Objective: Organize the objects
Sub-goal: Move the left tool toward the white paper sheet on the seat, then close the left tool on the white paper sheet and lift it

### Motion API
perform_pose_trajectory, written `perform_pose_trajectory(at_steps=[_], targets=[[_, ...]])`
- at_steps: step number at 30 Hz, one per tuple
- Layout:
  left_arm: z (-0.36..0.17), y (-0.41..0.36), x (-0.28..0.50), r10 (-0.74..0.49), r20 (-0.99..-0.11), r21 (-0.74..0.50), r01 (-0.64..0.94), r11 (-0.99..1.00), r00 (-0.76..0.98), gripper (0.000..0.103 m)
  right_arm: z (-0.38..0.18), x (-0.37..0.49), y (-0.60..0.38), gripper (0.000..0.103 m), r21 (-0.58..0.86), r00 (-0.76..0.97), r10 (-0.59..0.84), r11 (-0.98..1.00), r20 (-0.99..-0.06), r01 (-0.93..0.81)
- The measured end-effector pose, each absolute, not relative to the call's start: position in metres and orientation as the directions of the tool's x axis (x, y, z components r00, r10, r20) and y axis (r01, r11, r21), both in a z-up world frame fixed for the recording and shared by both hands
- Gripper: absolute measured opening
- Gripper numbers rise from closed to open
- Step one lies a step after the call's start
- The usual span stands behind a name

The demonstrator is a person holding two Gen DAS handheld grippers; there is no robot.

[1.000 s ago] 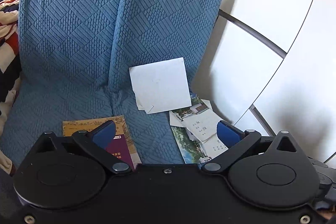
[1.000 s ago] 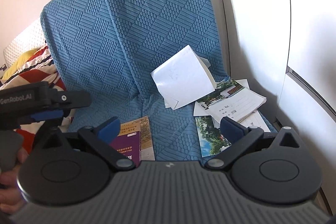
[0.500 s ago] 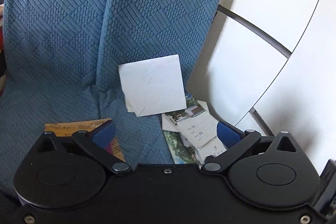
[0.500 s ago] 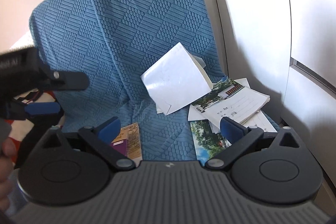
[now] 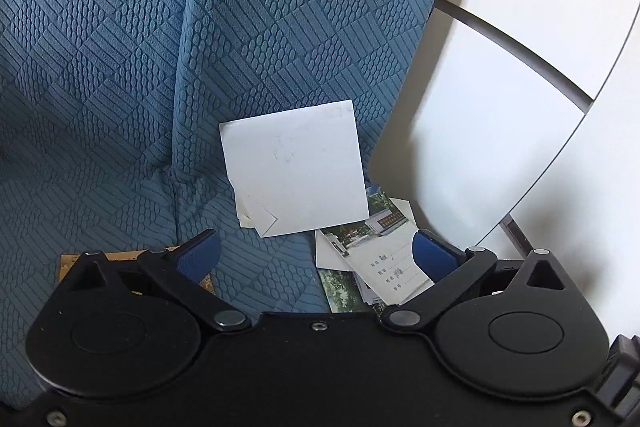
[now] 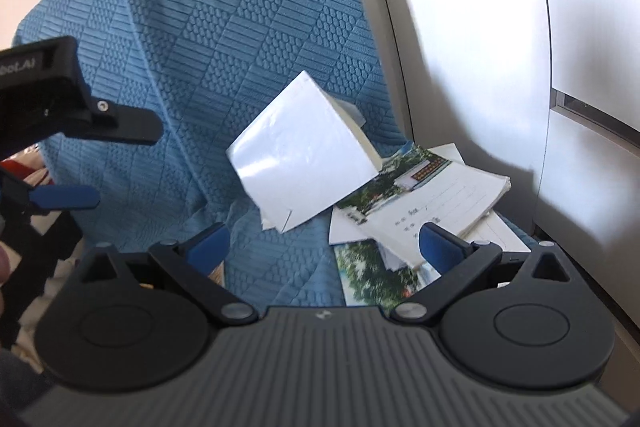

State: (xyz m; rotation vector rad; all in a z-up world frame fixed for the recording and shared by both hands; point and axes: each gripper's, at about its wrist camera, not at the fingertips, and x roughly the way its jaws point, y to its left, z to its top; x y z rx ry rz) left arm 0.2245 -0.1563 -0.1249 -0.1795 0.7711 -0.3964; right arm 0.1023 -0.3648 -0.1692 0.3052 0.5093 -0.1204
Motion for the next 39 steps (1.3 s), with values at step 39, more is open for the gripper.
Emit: perform_pose_trajectory(at_steps=[39], targets=[[-0.187, -0.21, 0.421, -0.436, -0.701, -0.502, 0.045, 0.864, 0.565, 0.102, -0.243, 0.309, -0.432, 0.103, 0.236, 0.864, -0.007, 0.961, -0.503, 0.145]])
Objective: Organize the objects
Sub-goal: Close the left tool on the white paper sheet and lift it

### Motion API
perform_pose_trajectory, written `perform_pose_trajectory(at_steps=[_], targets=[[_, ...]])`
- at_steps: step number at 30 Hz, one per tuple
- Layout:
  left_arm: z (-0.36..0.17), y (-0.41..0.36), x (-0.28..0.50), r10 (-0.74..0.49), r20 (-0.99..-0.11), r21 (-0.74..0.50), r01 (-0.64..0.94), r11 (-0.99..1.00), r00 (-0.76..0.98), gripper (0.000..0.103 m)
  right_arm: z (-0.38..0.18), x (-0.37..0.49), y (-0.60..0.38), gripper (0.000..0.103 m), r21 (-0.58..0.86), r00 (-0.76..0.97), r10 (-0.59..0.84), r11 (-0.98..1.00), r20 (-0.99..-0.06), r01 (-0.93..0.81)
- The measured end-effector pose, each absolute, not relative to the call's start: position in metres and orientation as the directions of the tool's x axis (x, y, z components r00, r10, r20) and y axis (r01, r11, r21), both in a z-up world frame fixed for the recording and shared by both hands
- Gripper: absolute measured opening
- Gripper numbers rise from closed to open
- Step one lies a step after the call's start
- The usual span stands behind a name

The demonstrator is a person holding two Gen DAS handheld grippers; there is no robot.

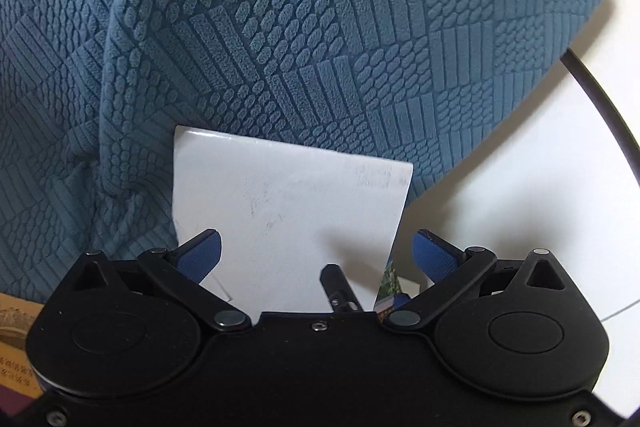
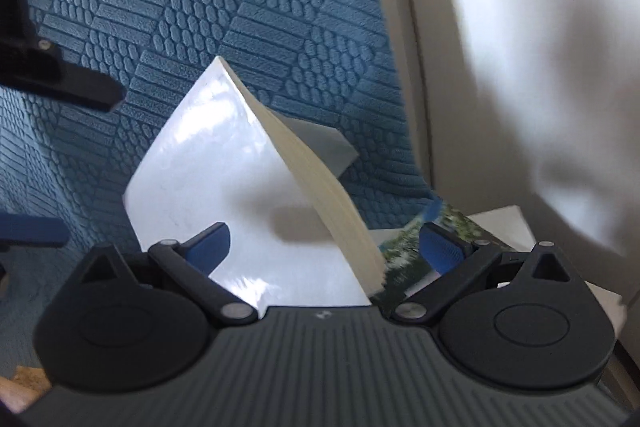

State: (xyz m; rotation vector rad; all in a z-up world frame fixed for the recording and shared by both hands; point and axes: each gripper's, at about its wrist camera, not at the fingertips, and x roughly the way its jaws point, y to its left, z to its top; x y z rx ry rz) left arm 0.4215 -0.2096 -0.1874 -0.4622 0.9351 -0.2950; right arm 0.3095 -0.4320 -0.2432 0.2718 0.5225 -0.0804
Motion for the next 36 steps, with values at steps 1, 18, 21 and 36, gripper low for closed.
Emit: perform_pose_trajectory(at_steps=[1, 18, 21, 36], targets=[[-0.188, -0.211, 0.426, -0.439, -0.7, -0.505, 0.044, 0.862, 0.563, 0.102, -0.243, 0.315, -0.431, 0.103, 0.236, 0.87, 0.01, 0.964, -0.494, 0.122], [-0.219, -0.211, 0.502, -0.532, -0.71, -0.646, -0.127, 0.753, 0.46, 0.1, -0.242, 0.346, -0.429, 0.103, 0.23, 0.881, 0.159, 0.971, -0.446, -0.059], [-0.229, -0.208, 0.505, -0.548, -0.715, -0.665, -0.179, 0.725, 0.435, 0.099, -0.241, 0.349, -0.435, 0.102, 0.244, 0.881, 0.18, 0.967, -0.437, -0.076], [-0.219, -0.175, 0.481, -0.58, -0.681, -0.7, -0.163, 0.696, 0.448, 0.099, -0.225, 0.309, -0.411, 0.102, 0.121, 0.83, 0.443, 0.895, -0.34, -0.429]])
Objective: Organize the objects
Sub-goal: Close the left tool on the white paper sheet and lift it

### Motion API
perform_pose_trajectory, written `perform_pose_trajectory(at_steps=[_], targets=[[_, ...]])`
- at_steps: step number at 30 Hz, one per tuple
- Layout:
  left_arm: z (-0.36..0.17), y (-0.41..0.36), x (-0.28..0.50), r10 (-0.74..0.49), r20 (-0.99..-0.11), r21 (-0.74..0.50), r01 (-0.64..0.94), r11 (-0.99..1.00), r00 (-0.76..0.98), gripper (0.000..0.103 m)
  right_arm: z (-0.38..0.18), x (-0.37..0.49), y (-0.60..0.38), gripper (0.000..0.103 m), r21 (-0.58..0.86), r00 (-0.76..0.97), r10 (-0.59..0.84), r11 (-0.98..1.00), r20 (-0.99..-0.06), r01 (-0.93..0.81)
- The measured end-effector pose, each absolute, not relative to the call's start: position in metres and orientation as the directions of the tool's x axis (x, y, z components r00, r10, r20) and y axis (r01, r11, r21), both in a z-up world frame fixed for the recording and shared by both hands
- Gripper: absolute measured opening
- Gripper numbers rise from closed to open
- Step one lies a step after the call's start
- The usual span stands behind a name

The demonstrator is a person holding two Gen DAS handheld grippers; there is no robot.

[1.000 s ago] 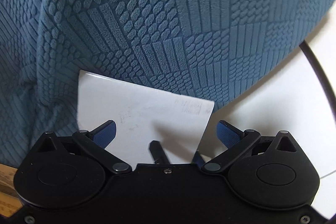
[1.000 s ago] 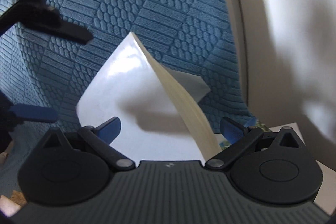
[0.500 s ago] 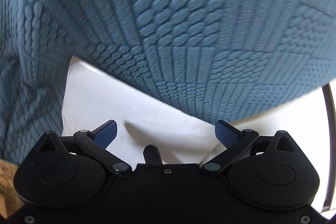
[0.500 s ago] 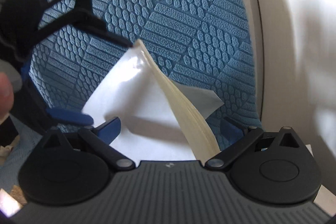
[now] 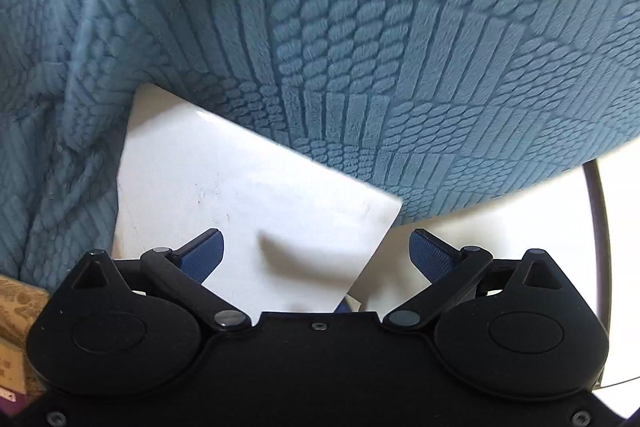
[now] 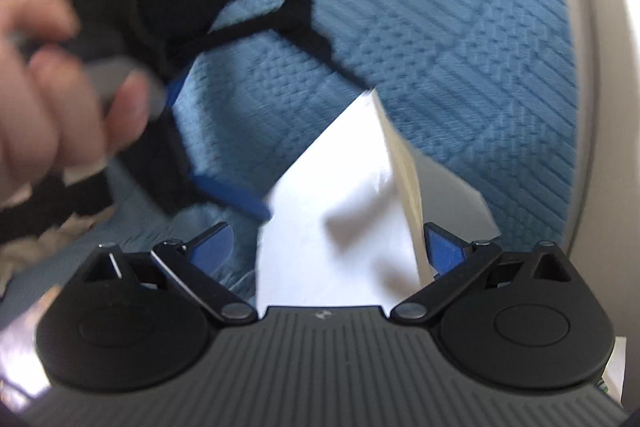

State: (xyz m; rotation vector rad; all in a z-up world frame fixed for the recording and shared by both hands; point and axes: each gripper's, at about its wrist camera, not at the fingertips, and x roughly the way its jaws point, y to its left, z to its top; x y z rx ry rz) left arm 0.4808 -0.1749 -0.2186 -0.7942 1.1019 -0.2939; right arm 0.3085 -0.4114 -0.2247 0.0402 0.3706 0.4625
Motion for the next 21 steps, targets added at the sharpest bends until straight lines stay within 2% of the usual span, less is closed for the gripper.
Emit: perform_pose_trajectory(at_steps=[4, 9, 12, 16, 17, 19, 21], targets=[[-0.216, -0.156, 0.469, -0.548, -0.691, -0.686, -0.188, 0.703, 0.471, 0.099, -0.226, 0.302, -0.41, 0.099, 0.126, 0.805, 0.483, 0.874, -0.345, -0.47], [-0.219, -0.136, 0.457, -0.561, -0.68, -0.709, -0.229, 0.667, 0.472, 0.098, -0.22, 0.286, -0.411, 0.097, 0.171, 0.761, 0.575, 0.817, -0.3, -0.55], [-0.225, -0.125, 0.449, -0.601, -0.639, -0.758, -0.262, 0.597, 0.48, 0.098, -0.224, 0.284, -0.398, 0.097, 0.163, 0.707, 0.628, 0.774, -0.325, -0.612], [-0.239, -0.112, 0.436, -0.6, -0.64, -0.763, -0.302, 0.572, 0.48, 0.098, -0.227, 0.28, -0.382, 0.097, 0.147, 0.646, 0.668, 0.729, -0.371, -0.669], [-0.236, -0.108, 0.433, -0.601, -0.645, -0.76, -0.31, 0.571, 0.472, 0.097, -0.228, 0.28, -0.38, 0.097, 0.15, 0.639, 0.671, 0.725, -0.377, -0.673], [-0.248, -0.112, 0.429, -0.604, -0.663, -0.747, -0.338, 0.572, 0.443, 0.087, -0.227, 0.28, -0.377, 0.097, 0.155, 0.629, 0.679, 0.717, -0.38, -0.68], [-0.258, -0.11, 0.421, -0.61, -0.67, -0.742, -0.36, 0.566, 0.423, 0.071, -0.225, 0.281, -0.376, 0.097, 0.184, 0.609, 0.7, 0.699, -0.374, -0.691]])
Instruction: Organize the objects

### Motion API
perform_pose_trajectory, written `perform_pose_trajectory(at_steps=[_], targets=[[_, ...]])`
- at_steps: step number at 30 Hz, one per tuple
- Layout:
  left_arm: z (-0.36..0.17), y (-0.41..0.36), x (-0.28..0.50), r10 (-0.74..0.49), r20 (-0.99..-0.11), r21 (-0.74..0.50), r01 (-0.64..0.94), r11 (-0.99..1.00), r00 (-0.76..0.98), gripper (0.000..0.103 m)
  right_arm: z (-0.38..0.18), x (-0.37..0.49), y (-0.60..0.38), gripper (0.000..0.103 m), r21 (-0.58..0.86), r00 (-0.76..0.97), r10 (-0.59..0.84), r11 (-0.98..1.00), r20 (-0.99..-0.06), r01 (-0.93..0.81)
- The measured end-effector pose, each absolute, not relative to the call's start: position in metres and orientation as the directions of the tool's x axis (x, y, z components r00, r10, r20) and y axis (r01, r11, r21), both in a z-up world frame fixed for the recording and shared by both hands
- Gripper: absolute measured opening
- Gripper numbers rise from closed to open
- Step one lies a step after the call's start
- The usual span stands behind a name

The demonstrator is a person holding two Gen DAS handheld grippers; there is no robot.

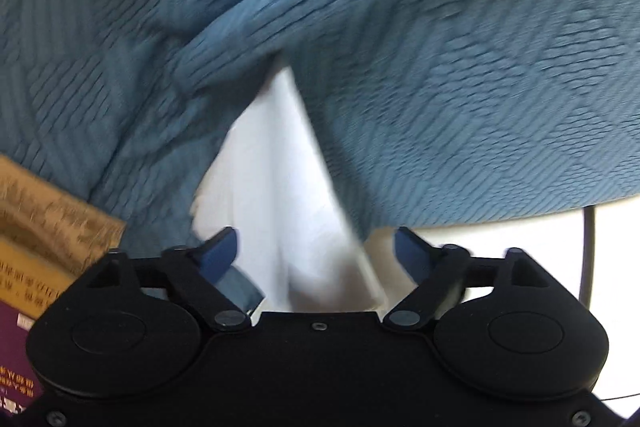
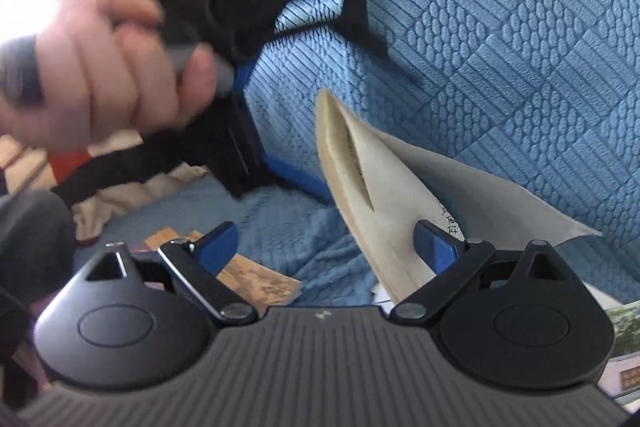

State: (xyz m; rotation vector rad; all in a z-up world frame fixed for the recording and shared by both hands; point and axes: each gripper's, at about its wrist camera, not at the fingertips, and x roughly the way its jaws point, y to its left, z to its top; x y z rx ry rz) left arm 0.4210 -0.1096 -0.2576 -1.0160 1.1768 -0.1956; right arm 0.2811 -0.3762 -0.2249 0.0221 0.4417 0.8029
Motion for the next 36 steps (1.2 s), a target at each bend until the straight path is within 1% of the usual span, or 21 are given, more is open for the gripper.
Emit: perform_pose_trajectory(at_steps=[1, 2, 3, 4, 6, 8, 11, 16, 21, 25, 27, 30, 32, 36], targets=[[-0.262, -0.109, 0.419, -0.615, -0.669, -0.743, -0.367, 0.56, 0.416, 0.068, -0.225, 0.279, -0.376, 0.097, 0.194, 0.599, 0.709, 0.69, -0.372, -0.697], [-0.265, -0.109, 0.416, -0.621, -0.666, -0.746, -0.369, 0.555, 0.413, 0.062, -0.225, 0.279, -0.375, 0.097, 0.197, 0.59, 0.717, 0.681, -0.371, -0.705], [-0.267, -0.109, 0.415, -0.623, -0.665, -0.746, -0.367, 0.555, 0.411, 0.053, -0.226, 0.278, -0.373, 0.097, 0.197, 0.58, 0.722, 0.675, -0.377, -0.711], [-0.266, -0.109, 0.414, -0.62, -0.668, -0.744, -0.363, 0.561, 0.41, 0.048, -0.227, 0.278, -0.369, 0.097, 0.196, 0.57, 0.723, 0.67, -0.39, -0.716], [-0.262, -0.108, 0.413, -0.595, -0.689, -0.724, -0.358, 0.59, 0.413, 0.034, -0.229, 0.278, -0.363, 0.097, 0.178, 0.555, 0.717, 0.666, -0.421, -0.725], [-0.257, -0.106, 0.411, -0.562, -0.712, -0.699, -0.348, 0.625, 0.421, 0.024, -0.229, 0.278, -0.36, 0.097, 0.172, 0.549, 0.717, 0.662, -0.429, -0.73], [-0.25, -0.104, 0.405, -0.536, -0.725, -0.678, -0.315, 0.664, 0.432, 0.018, -0.226, 0.276, -0.361, 0.097, 0.206, 0.54, 0.736, 0.651, -0.408, -0.731], [-0.239, -0.1, 0.384, -0.507, -0.737, -0.642, -0.231, 0.731, 0.447, 0.013, -0.224, 0.266, -0.362, 0.097, 0.266, 0.485, 0.784, 0.599, -0.388, -0.755], [-0.245, -0.085, 0.363, -0.525, -0.722, -0.661, -0.225, 0.716, 0.451, 0.003, -0.222, 0.253, -0.363, 0.097, 0.335, 0.423, 0.814, 0.558, -0.399, -0.759], [-0.246, -0.076, 0.346, -0.543, -0.705, -0.679, -0.215, 0.702, 0.456, 0.003, -0.221, 0.242, -0.366, 0.097, 0.434, 0.401, 0.836, 0.54, -0.374, -0.721], [-0.247, -0.073, 0.338, -0.547, -0.7, -0.682, -0.204, 0.702, 0.458, 0.002, -0.22, 0.237, -0.363, 0.097, 0.482, 0.399, 0.852, 0.521, -0.338, -0.705], [-0.25, -0.068, 0.327, -0.561, -0.689, -0.695, -0.201, 0.69, 0.459, 0.002, -0.218, 0.226, -0.358, 0.097, 0.565, 0.384, 0.886, 0.463, -0.262, -0.683], [-0.25, -0.064, 0.322, -0.562, -0.685, -0.7, -0.206, 0.684, 0.463, 0.002, -0.217, 0.22, -0.358, 0.097, 0.605, 0.381, 0.895, 0.439, -0.231, -0.664], [-0.244, -0.059, 0.315, -0.571, -0.665, -0.715, -0.189, 0.673, 0.481, 0.002, -0.216, 0.214, -0.362, 0.097, 0.66, 0.43, 0.871, 0.47, -0.238, -0.586]])
